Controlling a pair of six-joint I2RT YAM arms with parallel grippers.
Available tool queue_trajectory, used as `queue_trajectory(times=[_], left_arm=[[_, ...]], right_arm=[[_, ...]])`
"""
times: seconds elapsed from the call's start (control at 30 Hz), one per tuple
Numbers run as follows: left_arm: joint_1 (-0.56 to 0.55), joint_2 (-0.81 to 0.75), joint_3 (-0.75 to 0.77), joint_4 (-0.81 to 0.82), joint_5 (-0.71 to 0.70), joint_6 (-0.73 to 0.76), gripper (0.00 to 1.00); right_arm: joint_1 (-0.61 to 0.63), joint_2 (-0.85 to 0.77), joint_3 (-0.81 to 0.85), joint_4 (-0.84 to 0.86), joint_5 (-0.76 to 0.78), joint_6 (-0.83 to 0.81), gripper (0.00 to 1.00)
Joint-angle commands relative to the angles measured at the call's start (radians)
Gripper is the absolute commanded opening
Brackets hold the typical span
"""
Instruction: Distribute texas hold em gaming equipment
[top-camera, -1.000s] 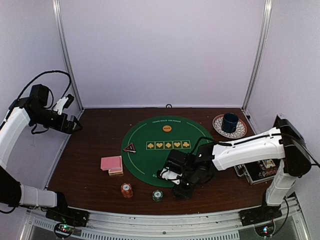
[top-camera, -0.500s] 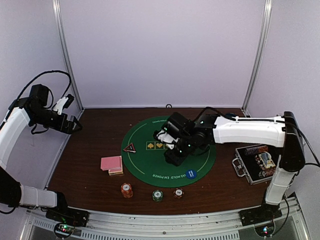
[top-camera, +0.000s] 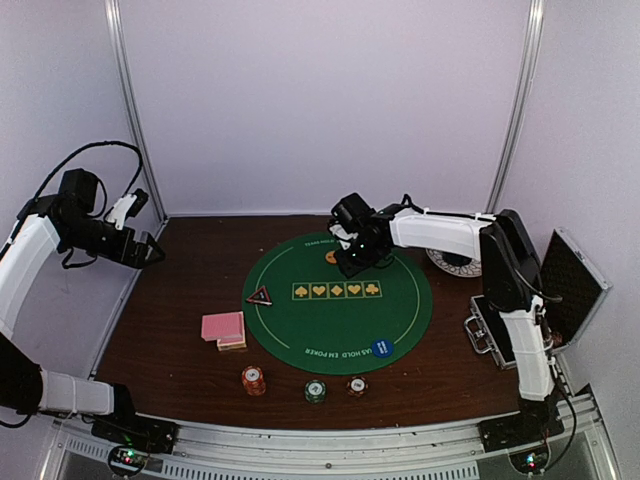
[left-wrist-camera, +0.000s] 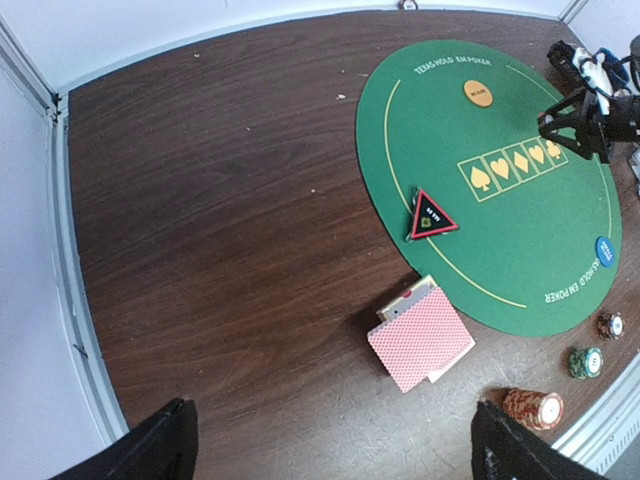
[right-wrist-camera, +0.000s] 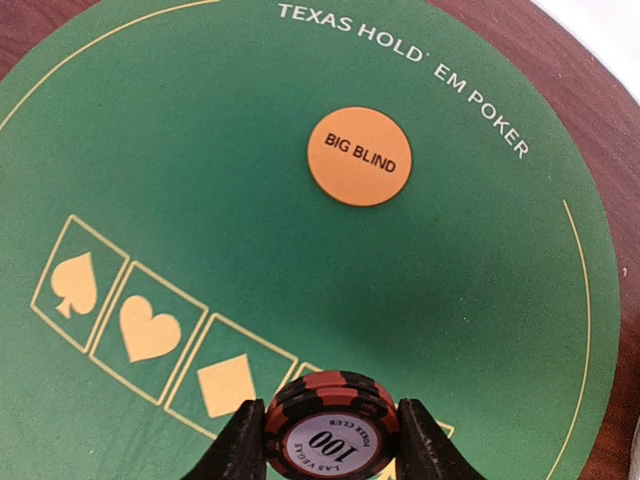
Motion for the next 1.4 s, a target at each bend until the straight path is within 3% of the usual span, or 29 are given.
queue_trajectory(times=[0.0, 0.43, 0.83, 1.27, 1.37], left_arm=[[0.002, -0.004, 0.005, -0.008, 0.025, -0.001, 0.98], [0.002, -0.018, -0.012, -0.060, 0.004, -0.003, 0.97], [0.003, -0.002, -0.030, -0.083, -0.038, 0.000, 0.98], [0.003, 0.027, 0.020, -0.093, -0.024, 0.024, 0.98], [0.003, 0.015, -0.016, -0.060, -0.025, 0.045, 0.98]], right_arm=[[-0.036, 0.059, 0.083, 0.011, 0.011, -0.005, 0.00], [-0.111, 0.217, 0.188, 0.022, -0.068, 0.027, 0.02], [-0.145, 0.271, 0.325, -0.091, -0.148, 0.024, 0.39], [-0.165, 0.274, 0.365, -0.177, -0.178, 0.017, 0.57], [-0.165, 0.272, 0.358, -0.174, -0.146, 0.013, 0.67]])
